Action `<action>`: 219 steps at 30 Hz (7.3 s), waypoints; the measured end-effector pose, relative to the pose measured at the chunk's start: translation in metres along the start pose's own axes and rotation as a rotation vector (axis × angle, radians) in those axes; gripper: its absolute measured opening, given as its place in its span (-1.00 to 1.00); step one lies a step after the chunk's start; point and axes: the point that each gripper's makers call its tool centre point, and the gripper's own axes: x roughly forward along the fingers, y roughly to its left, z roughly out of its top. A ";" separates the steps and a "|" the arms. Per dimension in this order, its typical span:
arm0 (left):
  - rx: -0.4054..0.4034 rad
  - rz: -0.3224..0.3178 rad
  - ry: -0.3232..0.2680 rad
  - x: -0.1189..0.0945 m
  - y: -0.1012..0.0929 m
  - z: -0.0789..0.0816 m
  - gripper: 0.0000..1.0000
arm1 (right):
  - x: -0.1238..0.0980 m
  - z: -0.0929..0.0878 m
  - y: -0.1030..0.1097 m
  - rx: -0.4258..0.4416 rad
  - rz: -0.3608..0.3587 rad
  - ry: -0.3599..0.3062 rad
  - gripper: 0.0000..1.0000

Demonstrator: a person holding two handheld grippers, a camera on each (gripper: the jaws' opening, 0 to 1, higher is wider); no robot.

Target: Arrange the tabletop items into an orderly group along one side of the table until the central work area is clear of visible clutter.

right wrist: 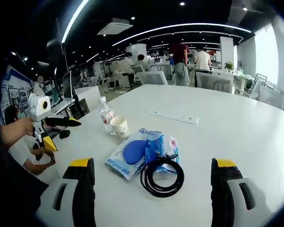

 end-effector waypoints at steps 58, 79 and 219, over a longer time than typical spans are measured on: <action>0.027 0.041 0.002 0.000 -0.013 0.005 0.94 | -0.027 -0.002 0.002 -0.012 0.014 -0.029 0.83; 0.050 0.050 0.027 0.001 -0.018 -0.010 0.87 | 0.036 -0.048 0.020 -0.159 0.107 0.200 0.31; 0.121 0.005 0.072 0.017 -0.016 -0.013 0.70 | 0.028 -0.137 0.061 -0.375 0.161 0.415 -0.71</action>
